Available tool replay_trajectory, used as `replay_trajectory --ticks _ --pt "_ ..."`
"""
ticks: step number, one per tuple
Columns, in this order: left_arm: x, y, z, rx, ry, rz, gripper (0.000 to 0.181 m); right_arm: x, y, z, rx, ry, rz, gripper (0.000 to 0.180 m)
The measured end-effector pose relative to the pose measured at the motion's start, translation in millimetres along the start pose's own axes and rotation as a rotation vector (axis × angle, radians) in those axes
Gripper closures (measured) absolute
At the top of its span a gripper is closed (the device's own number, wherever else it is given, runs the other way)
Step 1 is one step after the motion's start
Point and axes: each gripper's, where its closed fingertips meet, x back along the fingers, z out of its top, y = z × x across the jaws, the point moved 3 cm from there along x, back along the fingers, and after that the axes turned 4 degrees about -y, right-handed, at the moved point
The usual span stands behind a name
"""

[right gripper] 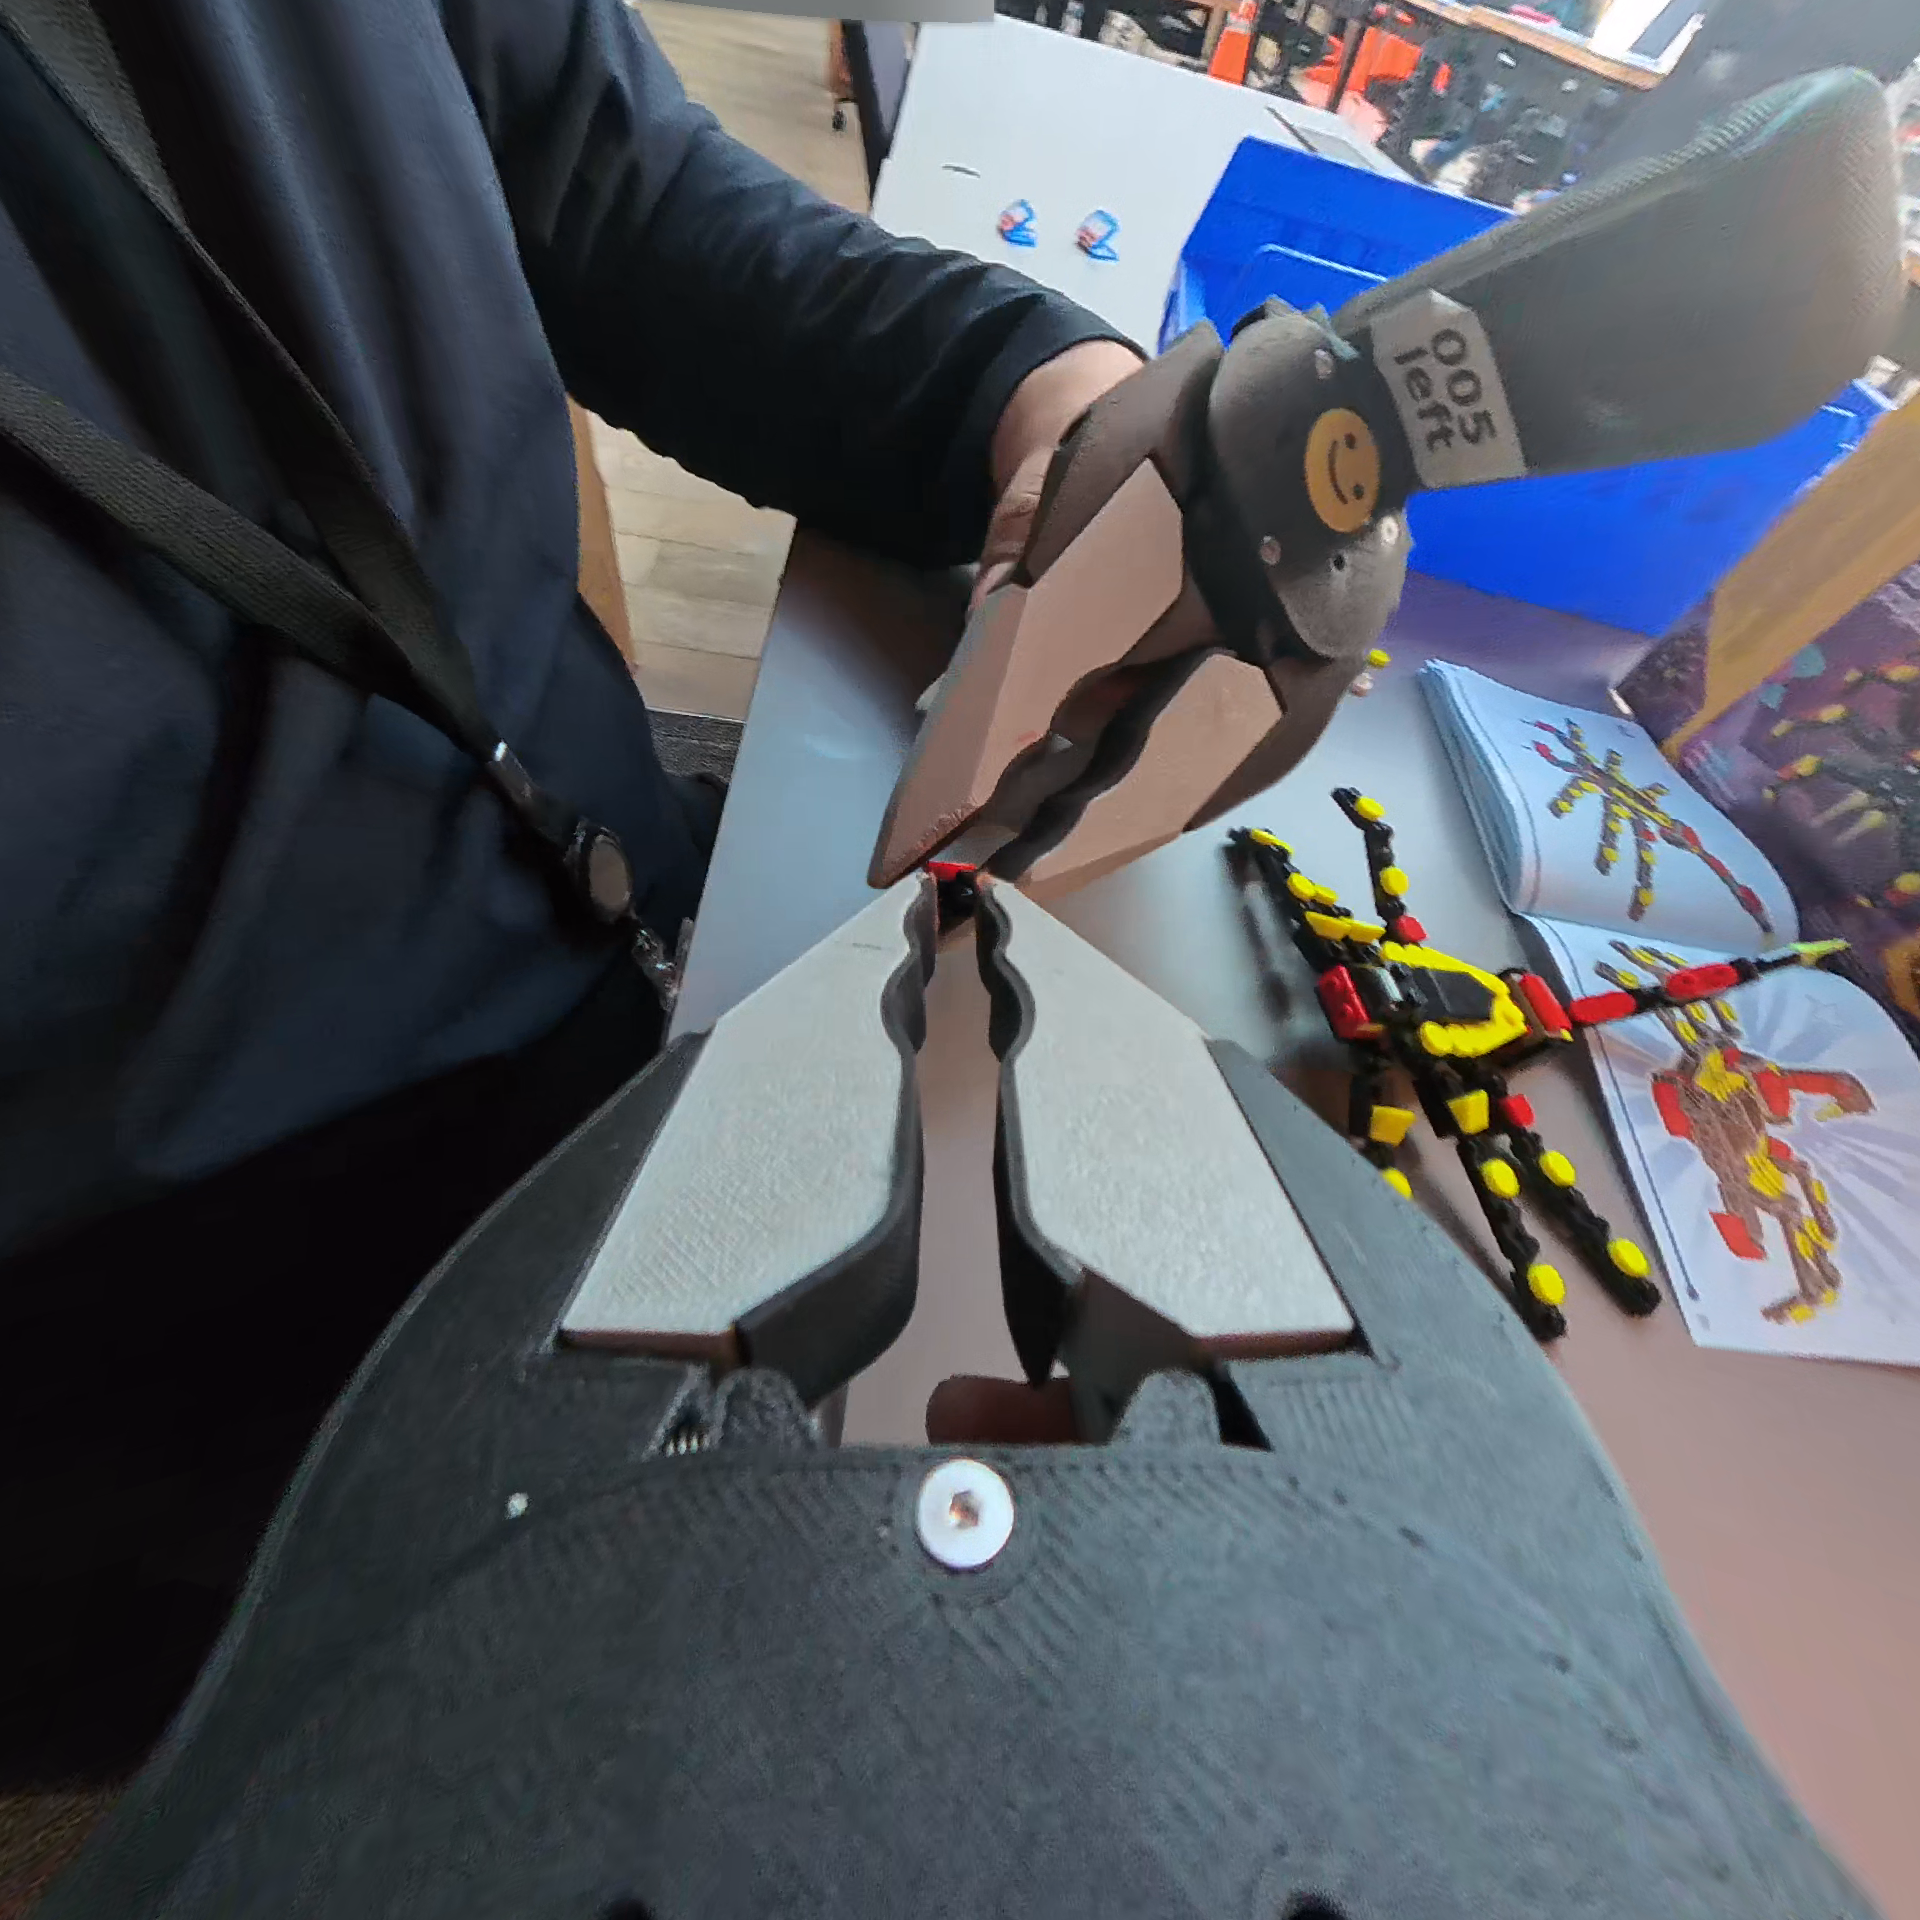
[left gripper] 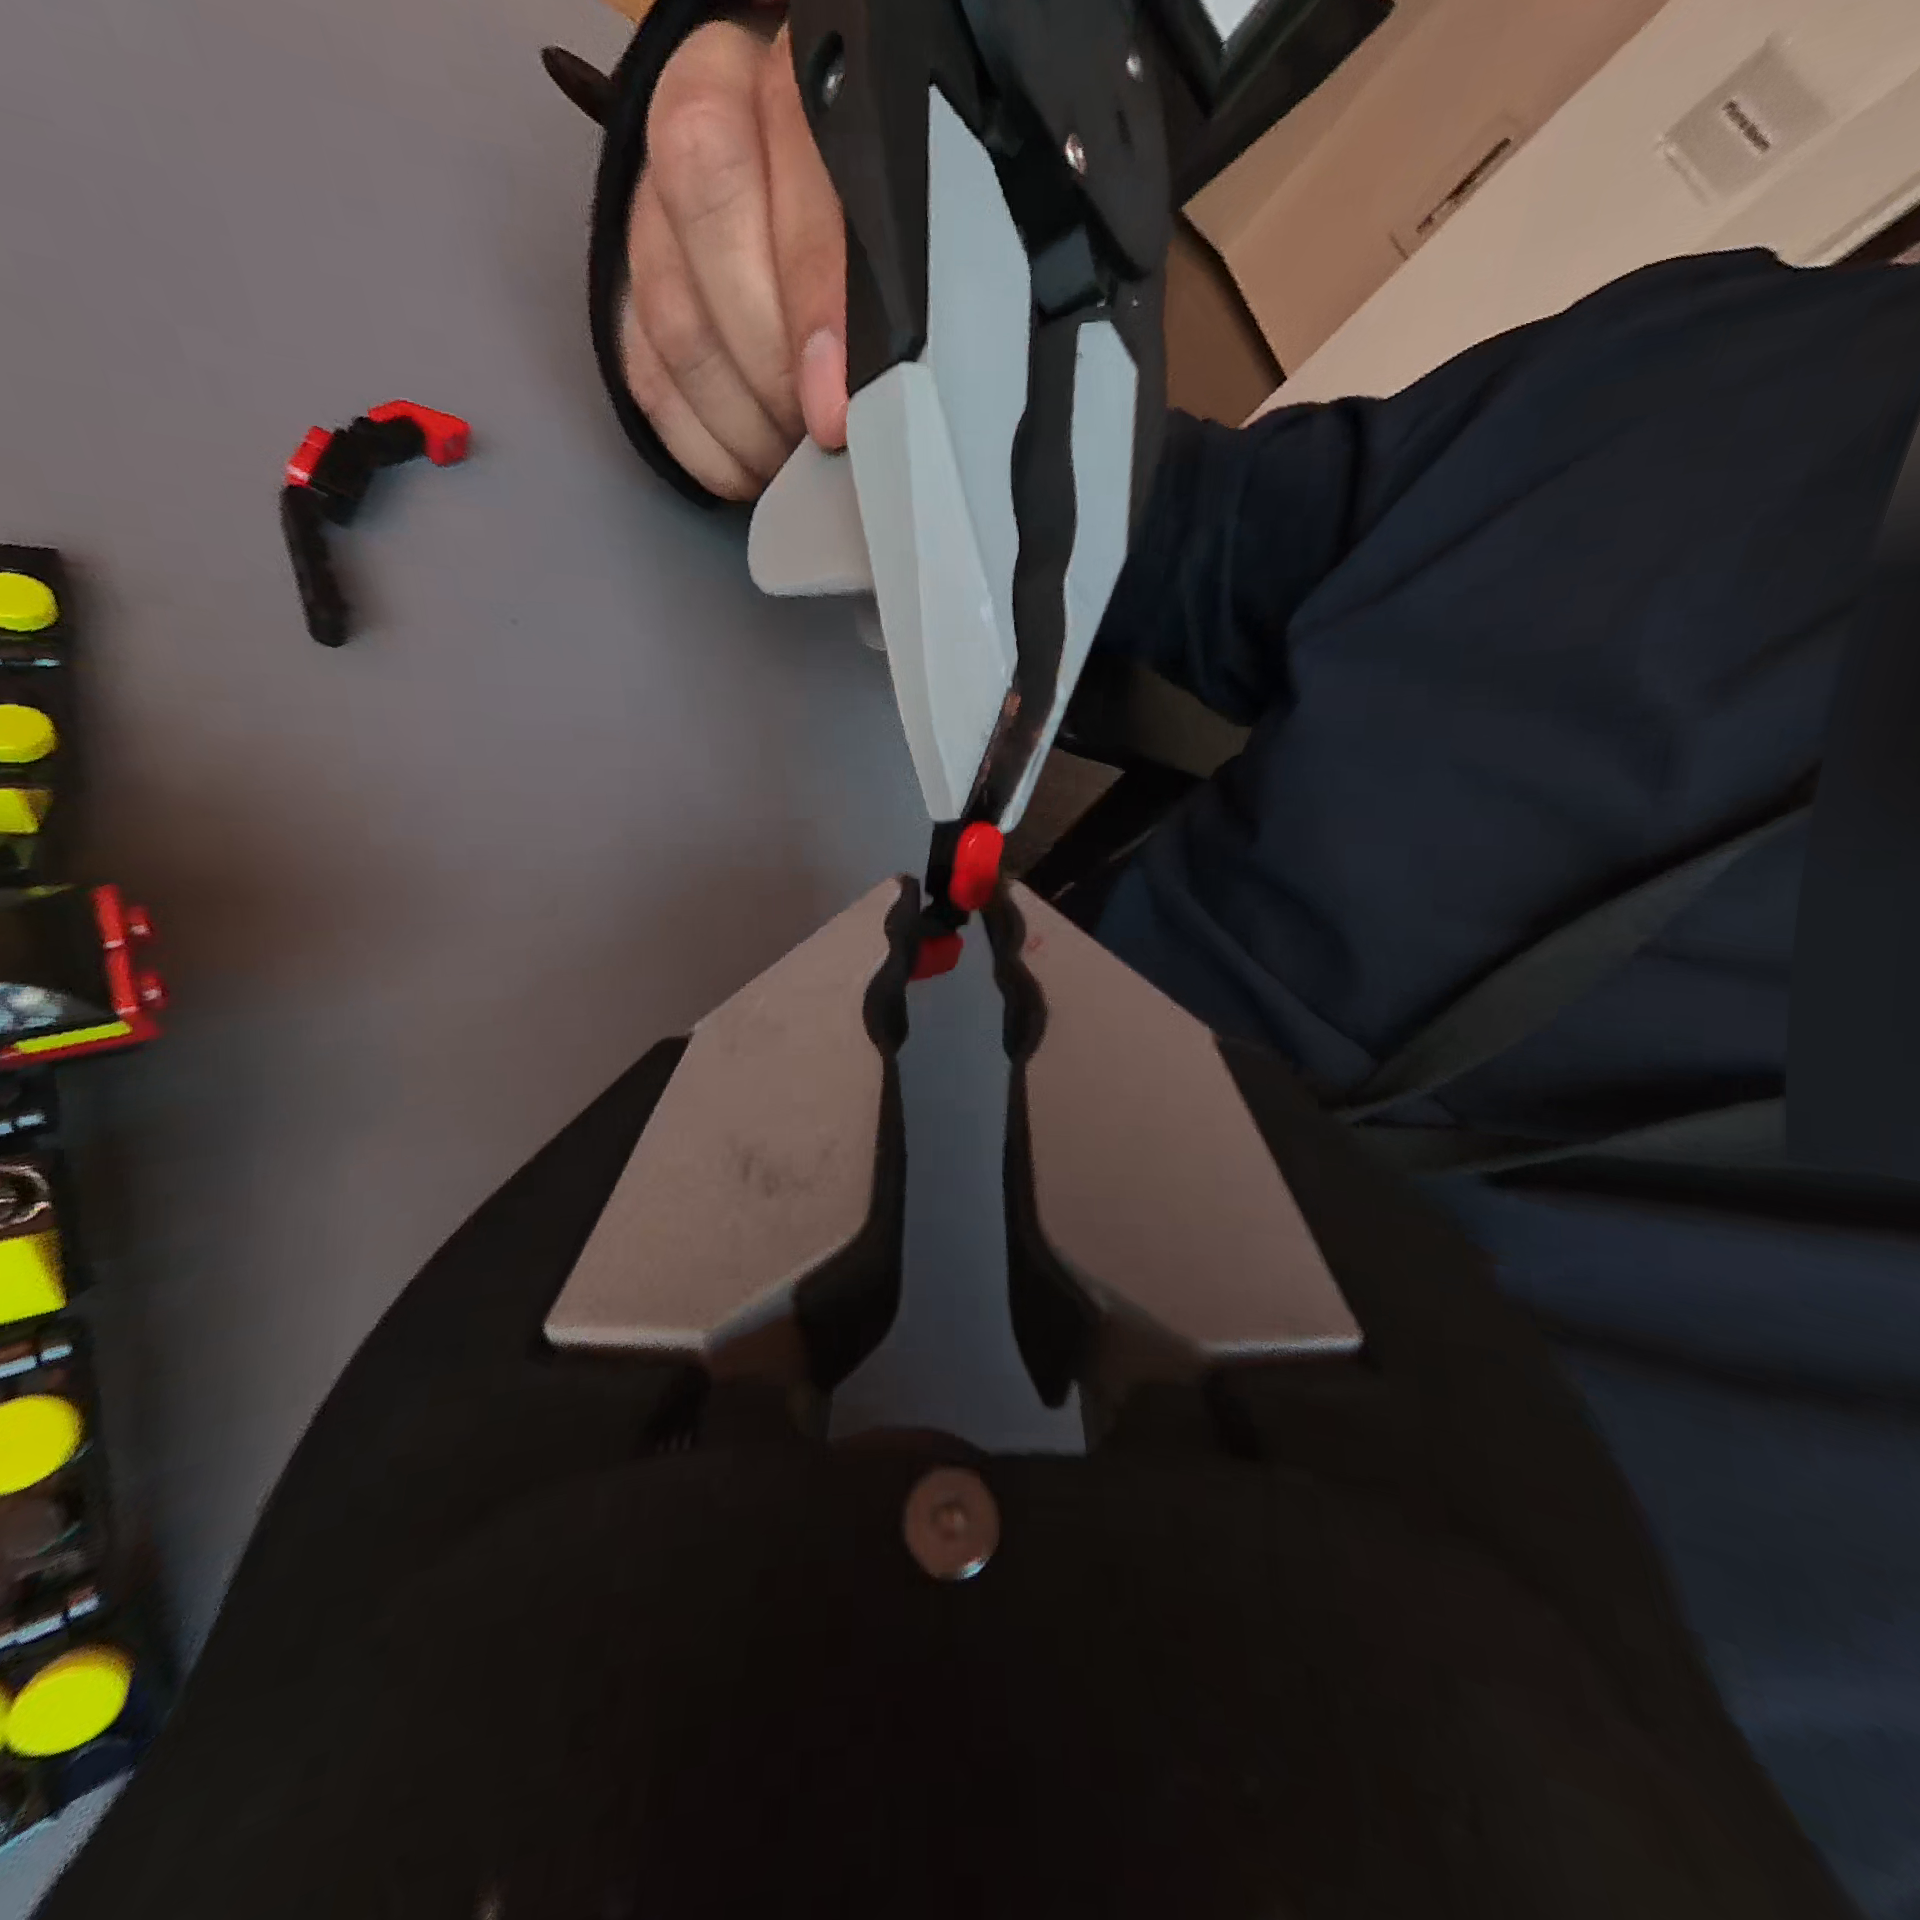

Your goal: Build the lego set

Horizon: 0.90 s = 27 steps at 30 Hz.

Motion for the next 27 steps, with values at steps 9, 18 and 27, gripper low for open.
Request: replay_trajectory --ticks 9,18,27 --pt "-19 -4 0 -0.125 -0.048 0.142 0.174 18 -6 -15 -0.057 -0.045 -0.091 0.168" --pt "-14 11 15 -0.063 0.098 -0.033 0.174 24 -6 6 -0.094 0.067 -0.028 0.177" --pt "-9 1 29 0.027 0.235 -0.003 0.174 27 21 8 -0.292 0.032 -0.113 0.179"
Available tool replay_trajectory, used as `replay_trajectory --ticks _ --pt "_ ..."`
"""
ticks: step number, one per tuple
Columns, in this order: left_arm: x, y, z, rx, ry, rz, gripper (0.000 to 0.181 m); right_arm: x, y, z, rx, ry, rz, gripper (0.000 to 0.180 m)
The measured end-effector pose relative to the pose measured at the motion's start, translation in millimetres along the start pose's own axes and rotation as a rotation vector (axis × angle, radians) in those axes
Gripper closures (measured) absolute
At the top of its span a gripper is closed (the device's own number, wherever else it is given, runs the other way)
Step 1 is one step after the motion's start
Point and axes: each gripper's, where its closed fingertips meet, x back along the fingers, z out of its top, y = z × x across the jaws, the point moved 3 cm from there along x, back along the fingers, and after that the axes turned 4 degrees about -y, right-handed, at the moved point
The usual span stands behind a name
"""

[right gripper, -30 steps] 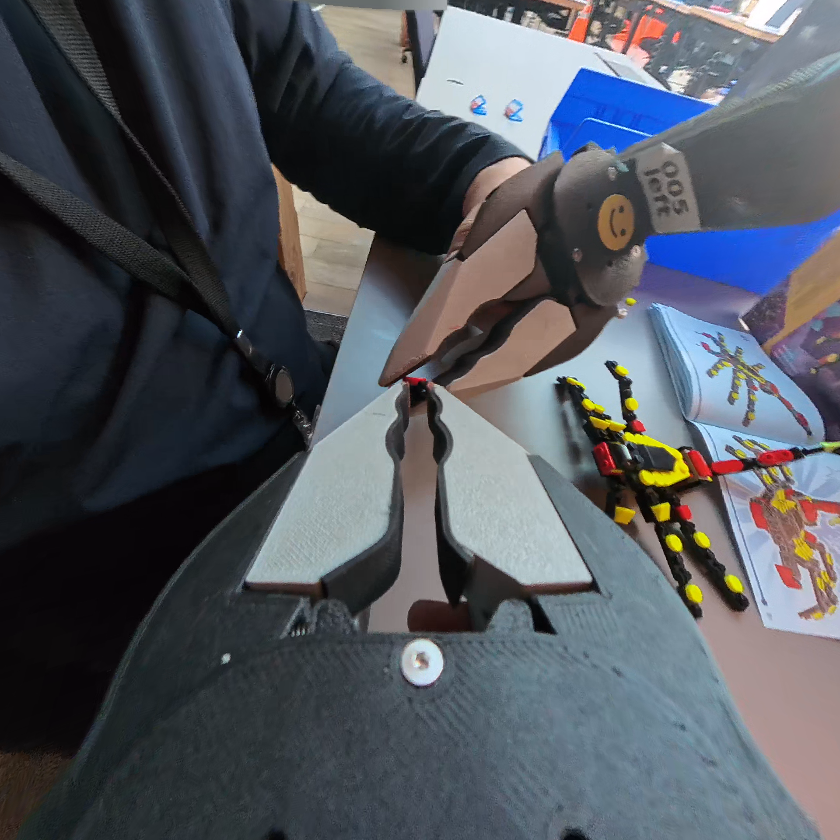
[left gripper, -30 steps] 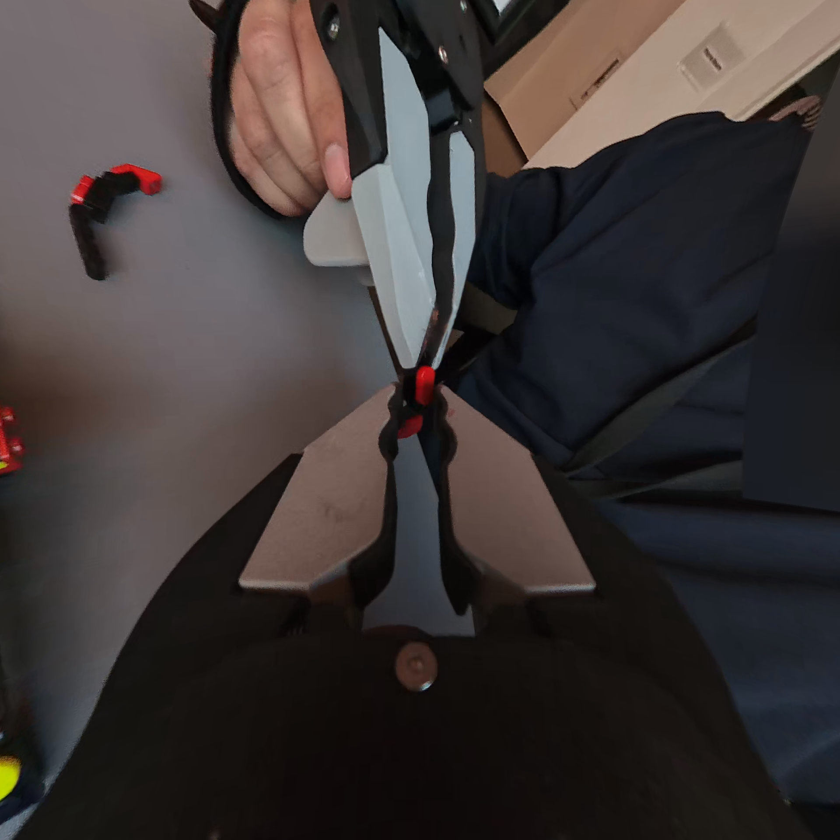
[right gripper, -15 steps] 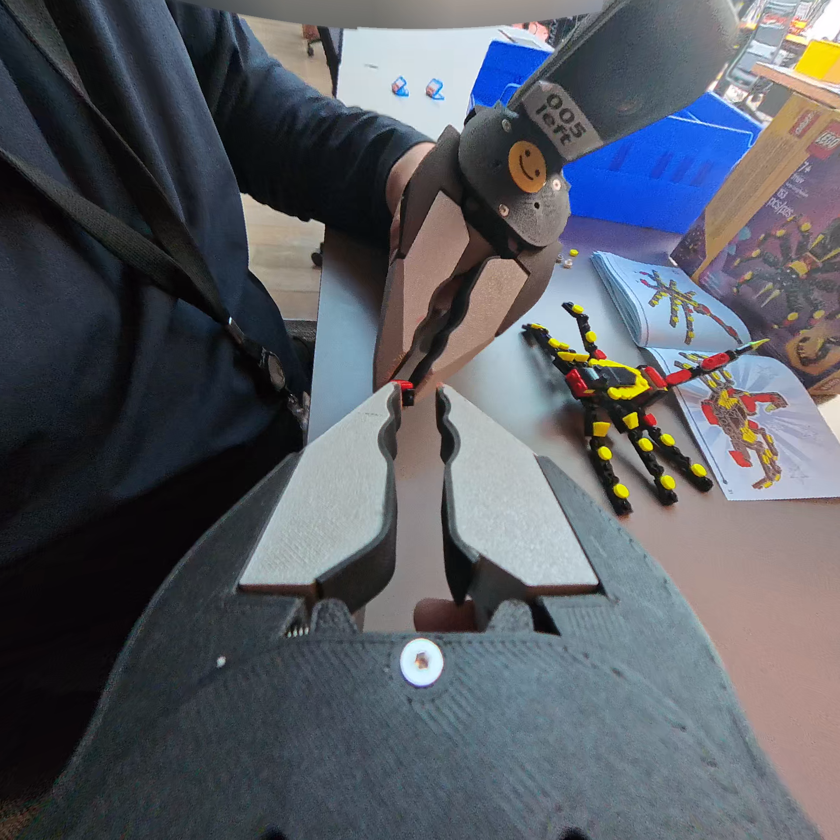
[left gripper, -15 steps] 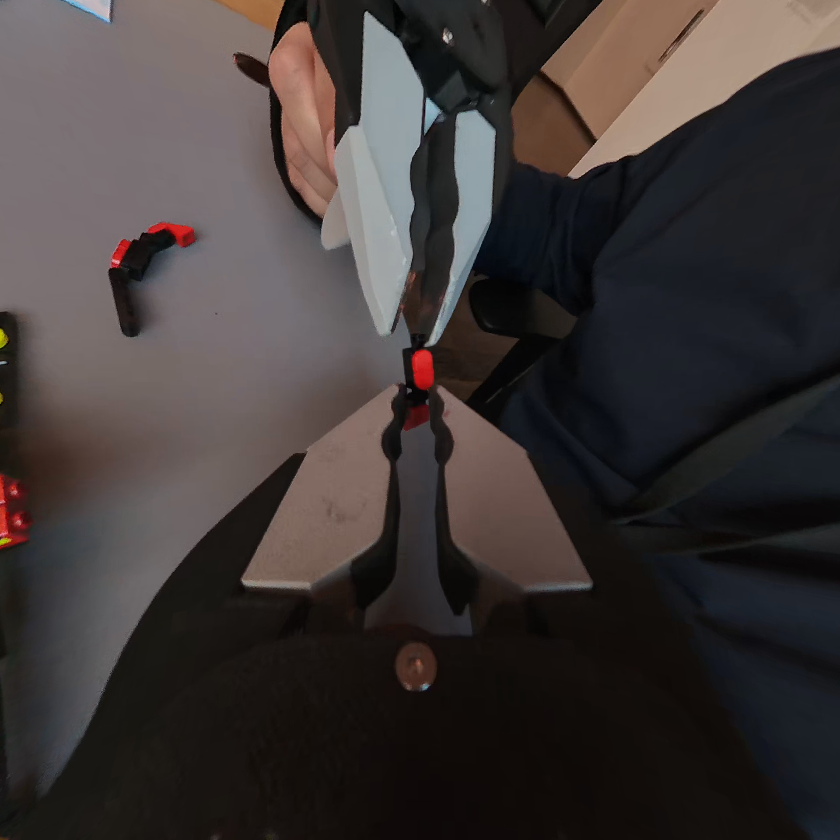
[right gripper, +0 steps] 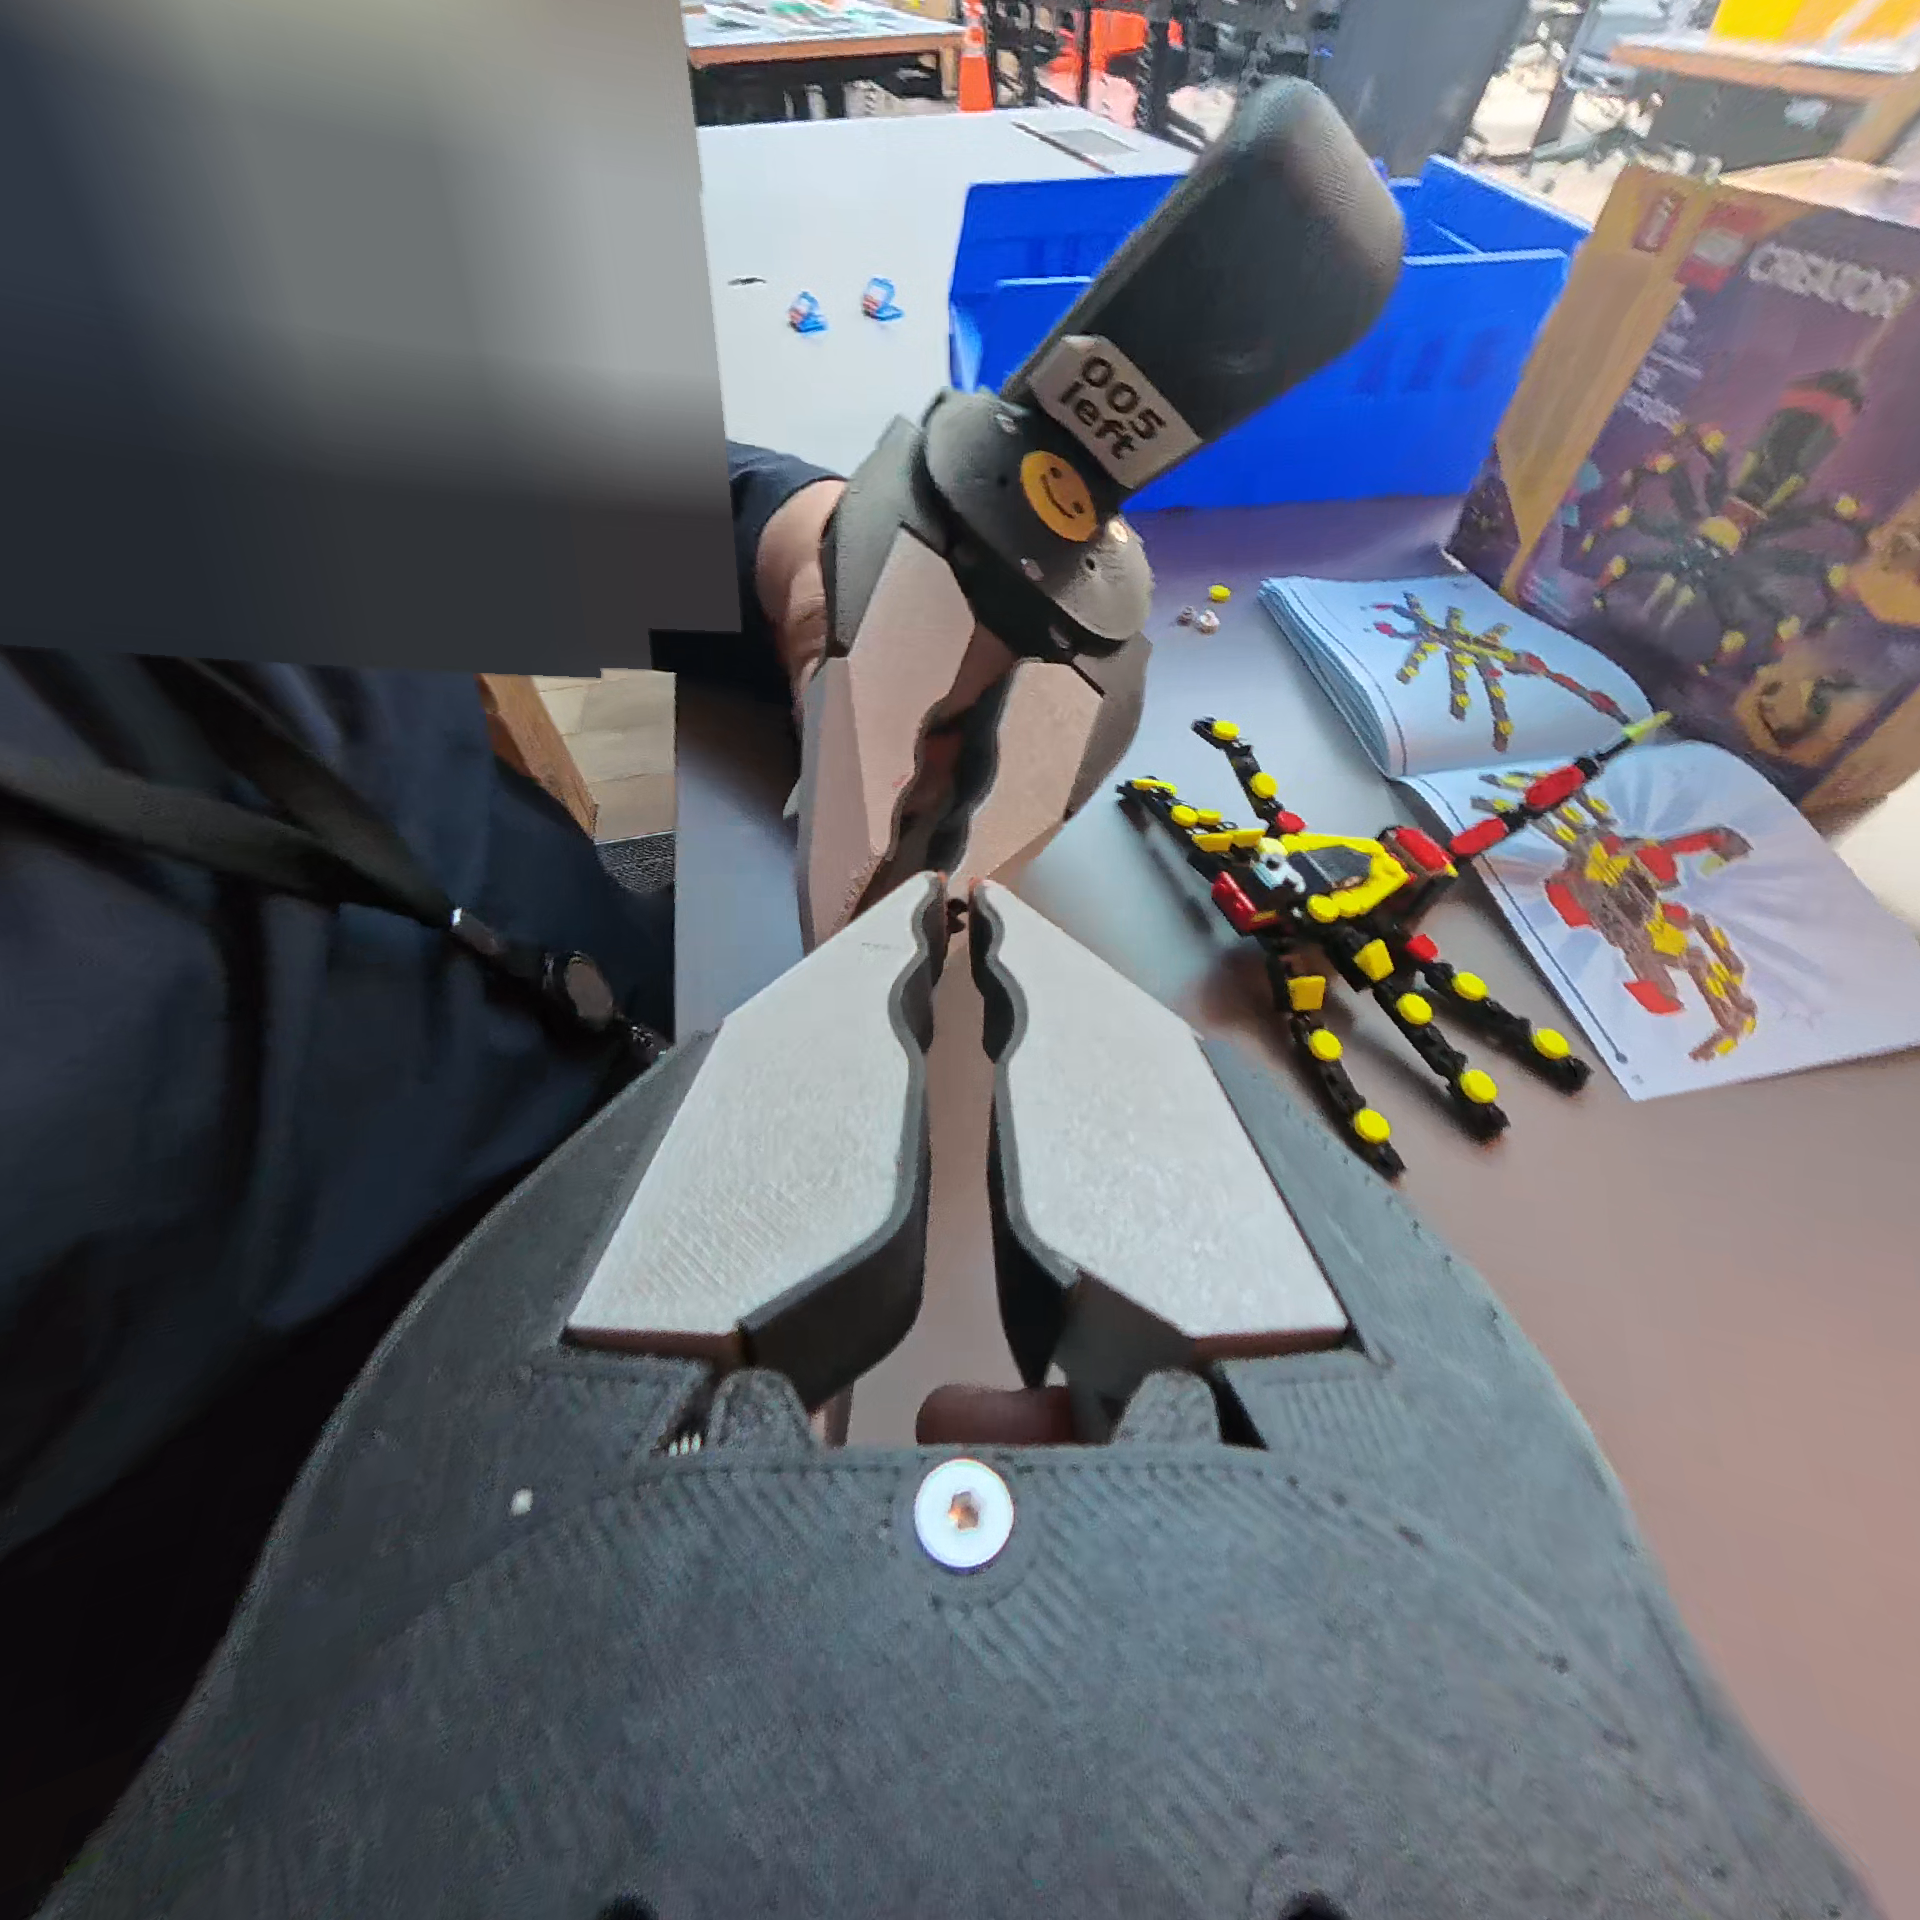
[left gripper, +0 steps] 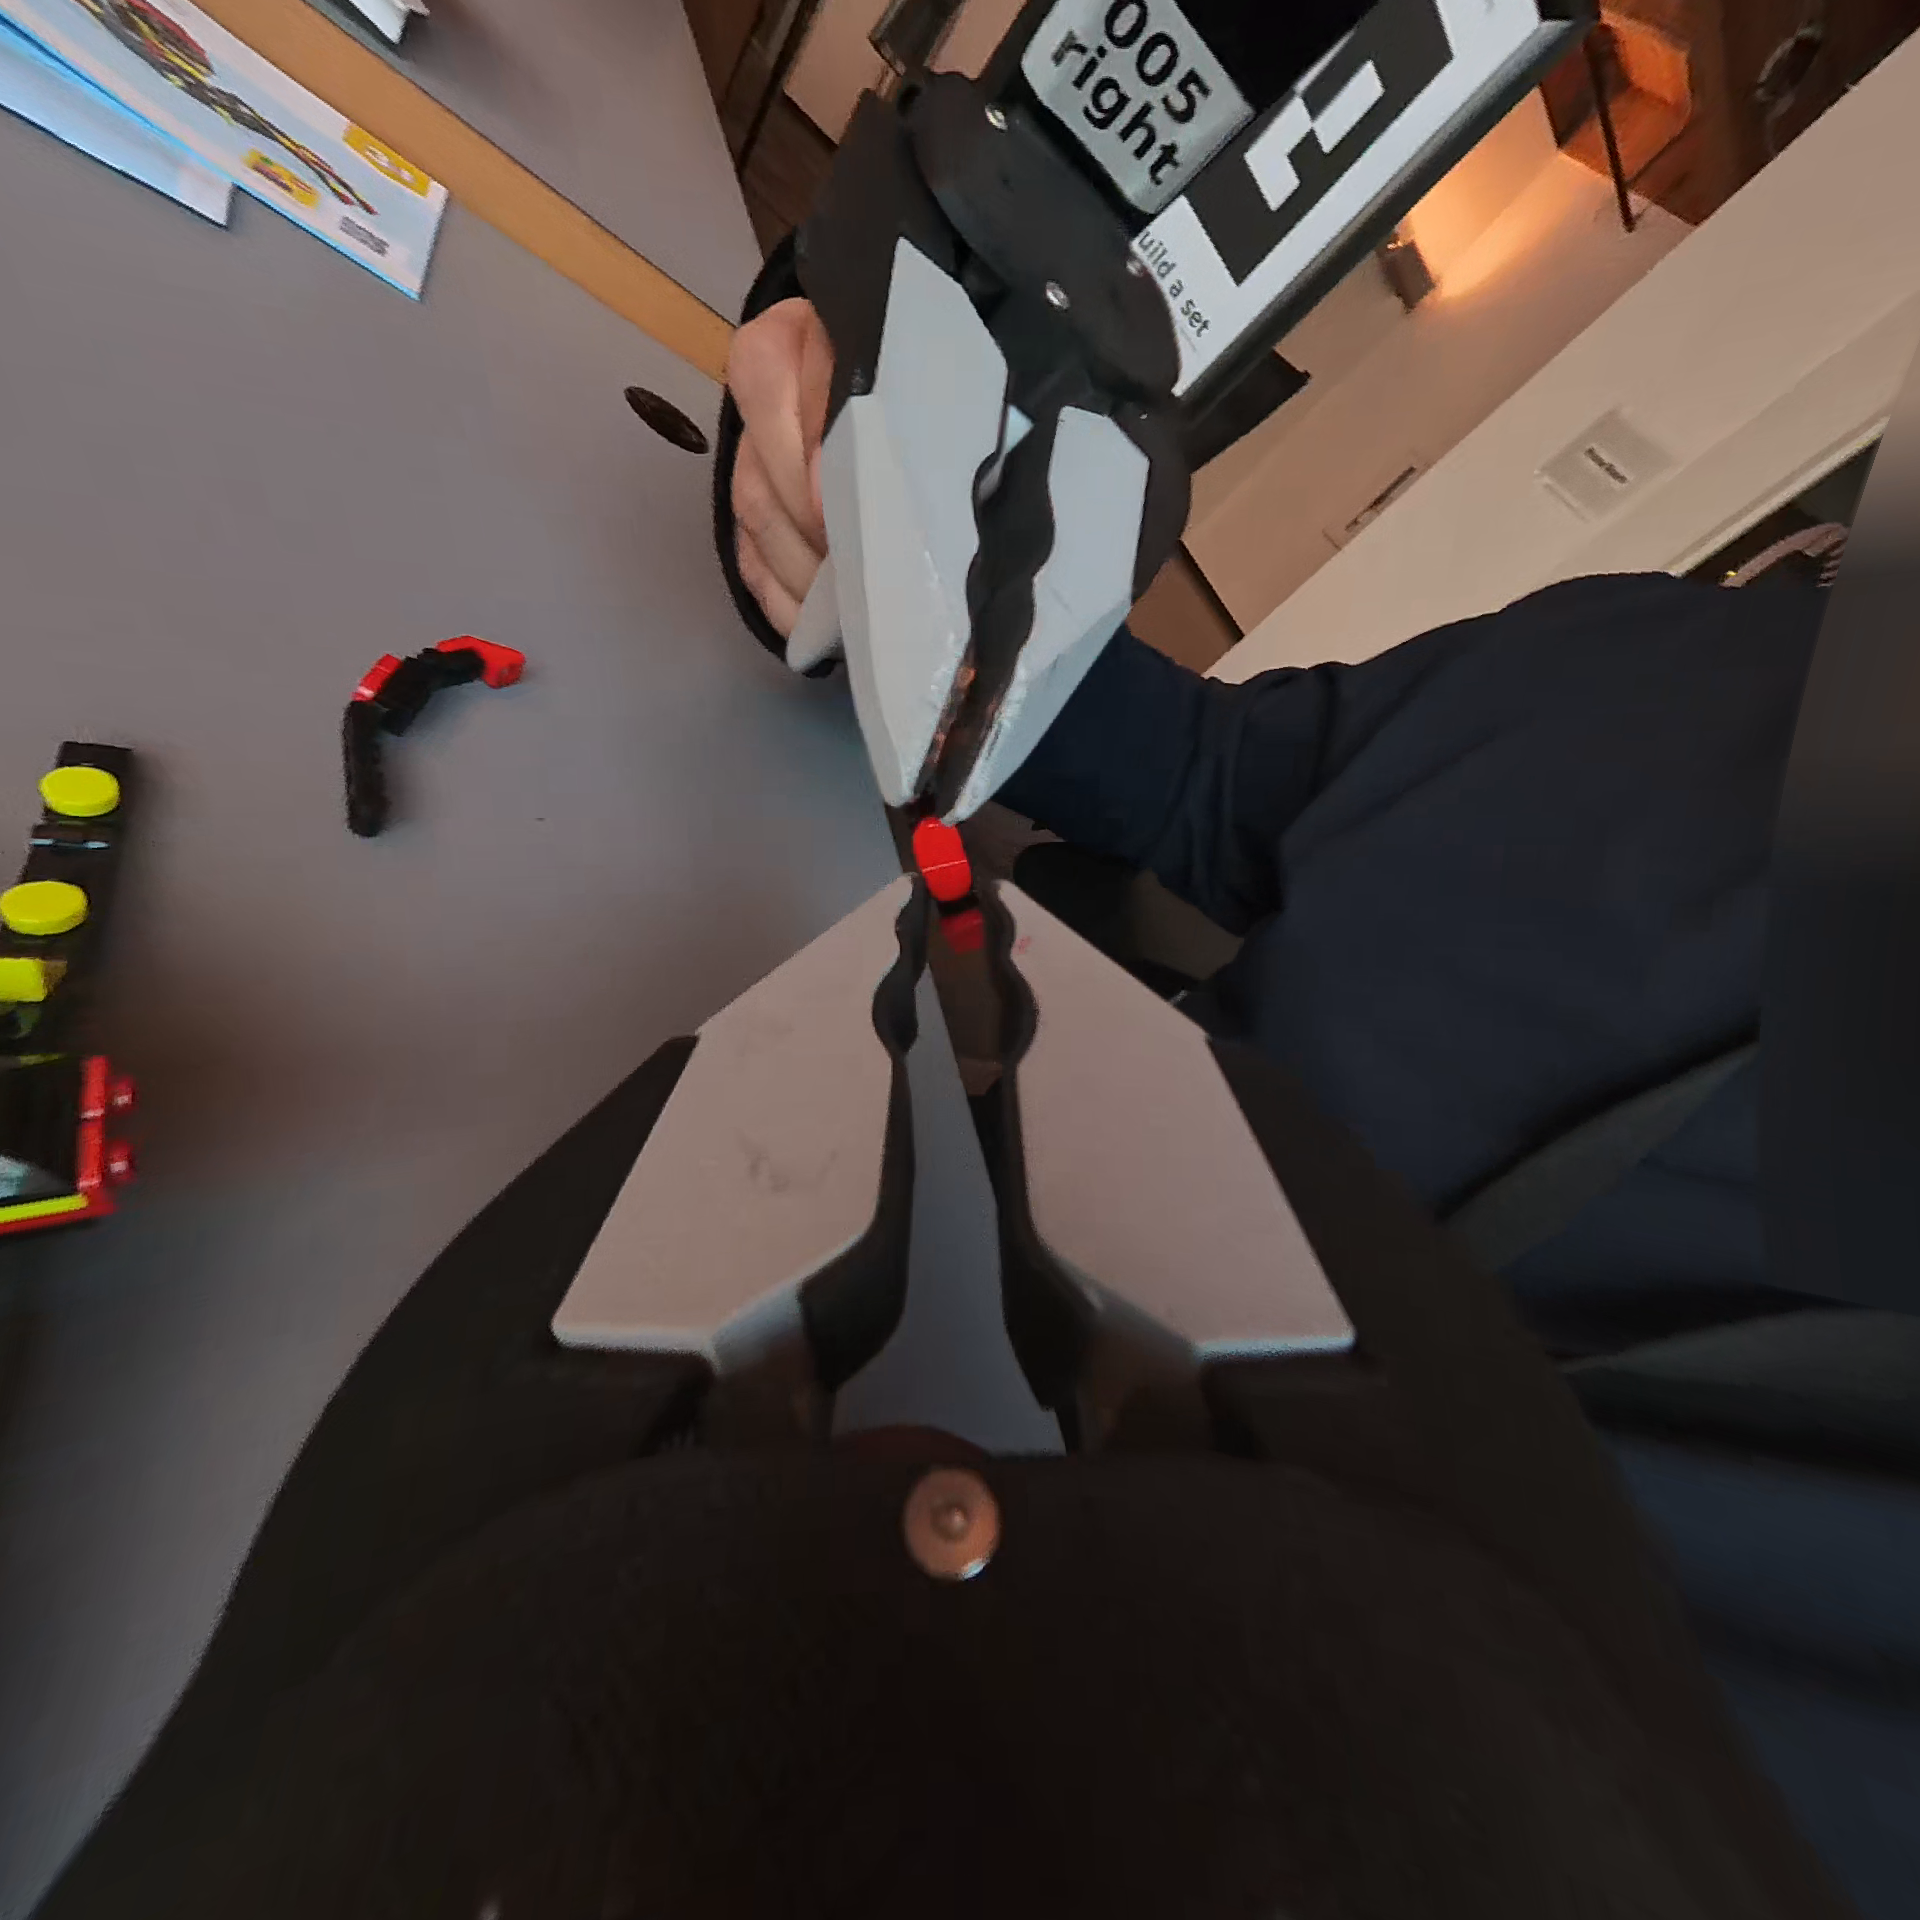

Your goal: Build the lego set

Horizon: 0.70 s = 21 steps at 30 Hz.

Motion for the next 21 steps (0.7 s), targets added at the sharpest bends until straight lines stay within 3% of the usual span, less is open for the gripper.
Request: replay_trajectory --ticks 8,12,15,21 --pt "1 7 2 0.114 0.042 -0.154 0.175 18 -7 1 0.186 -0.056 0.020 0.152" --pt "0 6 1 0.118 0.026 -0.158 0.175 14 -18 3 0.300 -0.086 0.069 0.154" --pt "0 7 1 0.131 0.027 -0.176 0.175 10 -19 0 0.369 -0.125 0.061 0.167" --pt "4 5 5 0.115 0.055 -0.154 0.175 9 -14 1 0.341 -0.113 0.062 0.169"
